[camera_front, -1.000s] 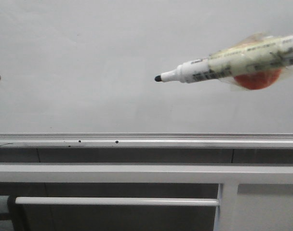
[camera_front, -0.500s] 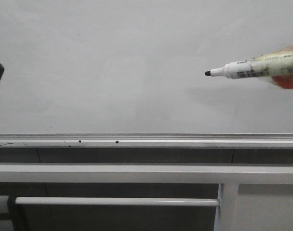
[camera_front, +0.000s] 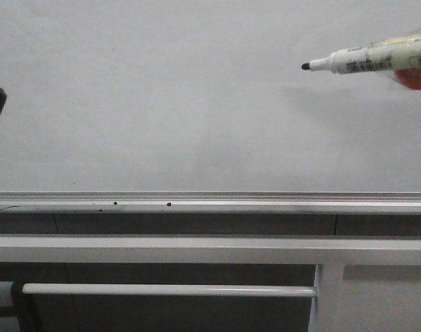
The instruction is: Write number 1 on whiteboard
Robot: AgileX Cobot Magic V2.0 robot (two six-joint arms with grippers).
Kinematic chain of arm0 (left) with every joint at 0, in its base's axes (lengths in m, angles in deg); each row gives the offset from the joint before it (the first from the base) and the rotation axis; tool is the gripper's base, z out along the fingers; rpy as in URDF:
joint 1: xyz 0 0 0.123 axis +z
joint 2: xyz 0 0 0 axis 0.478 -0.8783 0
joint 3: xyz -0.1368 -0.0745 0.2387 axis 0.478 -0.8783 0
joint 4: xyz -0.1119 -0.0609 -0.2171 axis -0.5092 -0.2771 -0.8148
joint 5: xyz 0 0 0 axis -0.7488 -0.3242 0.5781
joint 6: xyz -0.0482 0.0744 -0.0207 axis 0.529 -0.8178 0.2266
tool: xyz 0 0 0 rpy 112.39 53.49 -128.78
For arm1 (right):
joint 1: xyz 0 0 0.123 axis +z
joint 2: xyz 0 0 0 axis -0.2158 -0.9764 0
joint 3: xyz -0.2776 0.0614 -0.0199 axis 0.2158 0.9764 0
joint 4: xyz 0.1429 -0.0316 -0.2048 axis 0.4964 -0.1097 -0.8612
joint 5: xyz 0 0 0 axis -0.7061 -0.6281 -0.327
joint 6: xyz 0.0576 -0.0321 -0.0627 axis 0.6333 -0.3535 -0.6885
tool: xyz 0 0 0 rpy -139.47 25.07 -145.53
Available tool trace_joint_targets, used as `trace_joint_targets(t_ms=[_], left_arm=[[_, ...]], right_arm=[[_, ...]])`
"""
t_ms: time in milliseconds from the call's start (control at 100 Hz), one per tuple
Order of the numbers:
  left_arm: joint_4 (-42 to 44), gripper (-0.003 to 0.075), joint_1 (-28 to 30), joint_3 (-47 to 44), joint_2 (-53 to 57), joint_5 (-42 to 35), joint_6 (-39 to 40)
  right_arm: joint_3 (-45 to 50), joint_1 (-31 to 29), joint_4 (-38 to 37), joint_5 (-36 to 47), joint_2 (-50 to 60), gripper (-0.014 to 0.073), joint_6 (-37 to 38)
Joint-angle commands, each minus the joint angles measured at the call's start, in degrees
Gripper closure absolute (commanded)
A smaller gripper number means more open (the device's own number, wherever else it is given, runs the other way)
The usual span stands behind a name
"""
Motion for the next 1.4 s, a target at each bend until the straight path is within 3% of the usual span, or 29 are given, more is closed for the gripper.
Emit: trace_joint_targets(t_ms=[0, 740, 1390], left_arm=[[0.55, 0.0741, -0.34, 1.48, 0.29, -4.41, 0.63], [1.66, 0.0741, 2.33, 1.48, 0.29, -7.01, 0.63], [1.66, 0.0741, 2.33, 1.48, 0.29, -7.01, 0.63]], right_arm=[[-2.09, -0.33, 0.20, 6.02, -0.18, 0.0636, 0.18], [-2.09, -0.33, -0.97, 12.84, -7.99, 0.0636, 0.18], [-2.09, -2.02, -0.97, 12.37, -15.20, 0.0637, 0.18]])
